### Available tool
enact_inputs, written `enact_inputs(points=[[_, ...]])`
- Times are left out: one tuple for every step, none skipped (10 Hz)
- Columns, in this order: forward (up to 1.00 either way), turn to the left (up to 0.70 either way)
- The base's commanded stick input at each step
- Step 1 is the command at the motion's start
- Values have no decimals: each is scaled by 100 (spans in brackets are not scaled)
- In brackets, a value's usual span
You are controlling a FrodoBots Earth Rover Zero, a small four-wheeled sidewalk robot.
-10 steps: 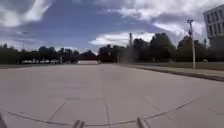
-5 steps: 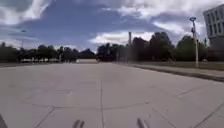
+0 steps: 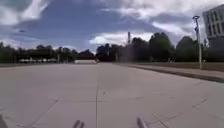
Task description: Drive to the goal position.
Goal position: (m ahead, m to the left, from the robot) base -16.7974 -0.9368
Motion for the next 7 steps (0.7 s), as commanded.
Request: enact_inputs(points=[[100,0],[100,5],[100,15],[100,31],[100,39],[100,40],[100,40]])
